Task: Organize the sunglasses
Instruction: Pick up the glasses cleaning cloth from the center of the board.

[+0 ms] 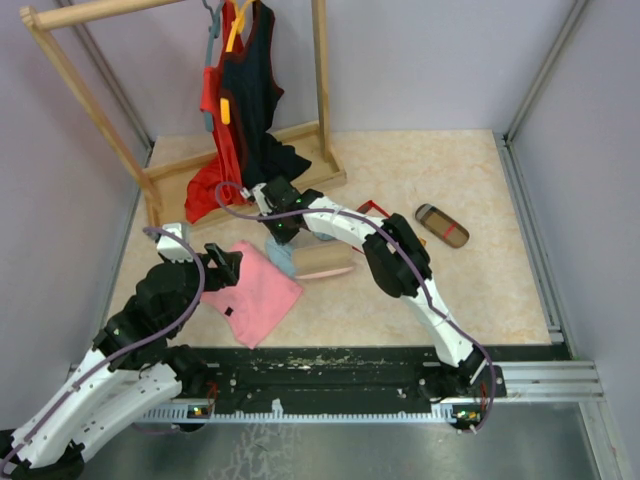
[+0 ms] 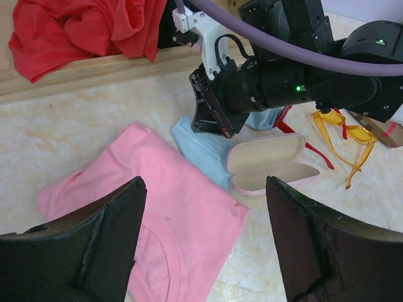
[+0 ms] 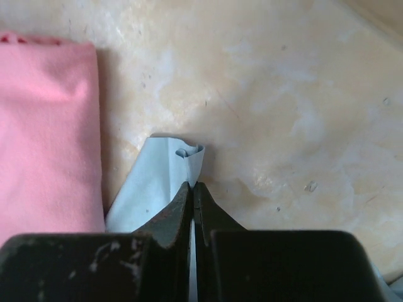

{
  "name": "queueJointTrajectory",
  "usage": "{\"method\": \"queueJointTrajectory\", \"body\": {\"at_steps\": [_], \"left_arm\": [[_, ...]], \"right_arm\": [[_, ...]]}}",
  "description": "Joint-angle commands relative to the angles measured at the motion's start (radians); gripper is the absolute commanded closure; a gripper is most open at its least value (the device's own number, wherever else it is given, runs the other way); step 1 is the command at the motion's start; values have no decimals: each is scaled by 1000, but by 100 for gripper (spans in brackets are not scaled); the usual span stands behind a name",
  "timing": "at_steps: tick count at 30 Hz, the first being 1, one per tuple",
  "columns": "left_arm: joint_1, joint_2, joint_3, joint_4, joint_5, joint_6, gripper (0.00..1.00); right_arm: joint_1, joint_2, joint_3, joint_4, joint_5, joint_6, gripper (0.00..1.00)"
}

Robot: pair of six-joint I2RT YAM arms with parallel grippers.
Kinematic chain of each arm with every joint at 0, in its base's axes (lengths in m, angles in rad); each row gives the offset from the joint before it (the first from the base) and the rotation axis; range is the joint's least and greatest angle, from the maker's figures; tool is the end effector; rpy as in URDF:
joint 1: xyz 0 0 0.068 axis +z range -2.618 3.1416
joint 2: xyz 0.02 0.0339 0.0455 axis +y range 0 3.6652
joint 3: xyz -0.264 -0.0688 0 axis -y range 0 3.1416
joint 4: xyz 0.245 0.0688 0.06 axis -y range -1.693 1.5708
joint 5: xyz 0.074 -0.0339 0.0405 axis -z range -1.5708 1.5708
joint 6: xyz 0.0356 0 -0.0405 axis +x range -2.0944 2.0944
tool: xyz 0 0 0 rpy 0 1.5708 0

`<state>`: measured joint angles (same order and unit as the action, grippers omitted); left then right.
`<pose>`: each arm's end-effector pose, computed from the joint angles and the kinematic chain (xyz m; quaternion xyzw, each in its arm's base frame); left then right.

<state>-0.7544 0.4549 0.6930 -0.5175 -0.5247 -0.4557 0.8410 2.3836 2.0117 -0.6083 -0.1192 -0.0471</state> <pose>0.0906 -0.0606 0.3167 -0.0396 0.7860 -0.1602 0.5958 0.3453 0.3924 0.1710 -0.4259 0.8550 0.1649 0.2459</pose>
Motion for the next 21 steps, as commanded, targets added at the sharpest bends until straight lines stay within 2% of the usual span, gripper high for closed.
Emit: {"method": "queueJointTrajectory", "body": {"at_steps": [1,5,13,21], "left_arm": [[4,-11,6,-6,-17,-1,18],[4,-9,5,-4,-15,0,18],[4,-4,4,0,-13,4,18],[5,44,-1,30,43,20,17]], "right_arm": [[-12,-145,-28,211,-14,55,100],[-16,-320,-202,426,8,91,100],[-16,-666,-542,569,118,82,100],[-16,-1023,-703,377,121,38,100]]}}
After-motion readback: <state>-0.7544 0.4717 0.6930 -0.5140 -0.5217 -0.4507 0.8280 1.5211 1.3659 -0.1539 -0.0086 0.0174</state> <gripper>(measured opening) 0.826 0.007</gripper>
